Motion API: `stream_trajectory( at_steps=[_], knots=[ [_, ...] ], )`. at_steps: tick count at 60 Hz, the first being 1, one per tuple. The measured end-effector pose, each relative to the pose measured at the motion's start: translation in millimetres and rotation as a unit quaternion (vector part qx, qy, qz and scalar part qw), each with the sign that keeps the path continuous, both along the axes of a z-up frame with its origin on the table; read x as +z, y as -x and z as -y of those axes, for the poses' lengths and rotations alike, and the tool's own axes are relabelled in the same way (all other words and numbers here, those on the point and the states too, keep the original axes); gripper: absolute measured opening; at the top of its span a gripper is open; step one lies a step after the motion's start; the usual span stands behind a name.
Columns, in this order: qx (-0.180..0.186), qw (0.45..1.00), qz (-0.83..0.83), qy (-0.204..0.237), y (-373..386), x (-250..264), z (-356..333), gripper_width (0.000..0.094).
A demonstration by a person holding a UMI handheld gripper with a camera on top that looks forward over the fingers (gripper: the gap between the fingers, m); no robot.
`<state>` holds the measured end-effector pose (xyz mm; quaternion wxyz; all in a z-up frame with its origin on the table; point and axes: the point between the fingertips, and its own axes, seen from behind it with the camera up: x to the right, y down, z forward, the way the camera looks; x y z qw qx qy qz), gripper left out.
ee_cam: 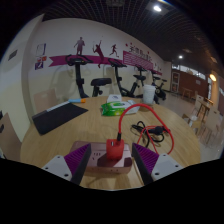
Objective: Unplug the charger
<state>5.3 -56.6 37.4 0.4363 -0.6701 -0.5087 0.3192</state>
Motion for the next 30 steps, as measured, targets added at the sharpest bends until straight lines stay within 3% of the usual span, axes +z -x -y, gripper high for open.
stream_trajectory(
  at_steps=[13, 21, 25, 28, 30],
  knots=[
    [0.006, 1.000, 0.002, 0.013, 27, -10, 0, 0.0856],
    [0.006, 1.000, 0.000, 0.014, 31, -11, -1, 0.0786],
    [-0.012, 1.000, 0.015, -0.013, 26, -12, -24, 0.0221],
    [-0.016, 0.999, 0.016, 0.035, 24, -8, -16, 0.0168],
    [-0.017, 0.999, -0.018, 0.040, 27, 17, -19, 0.0162]
  ],
)
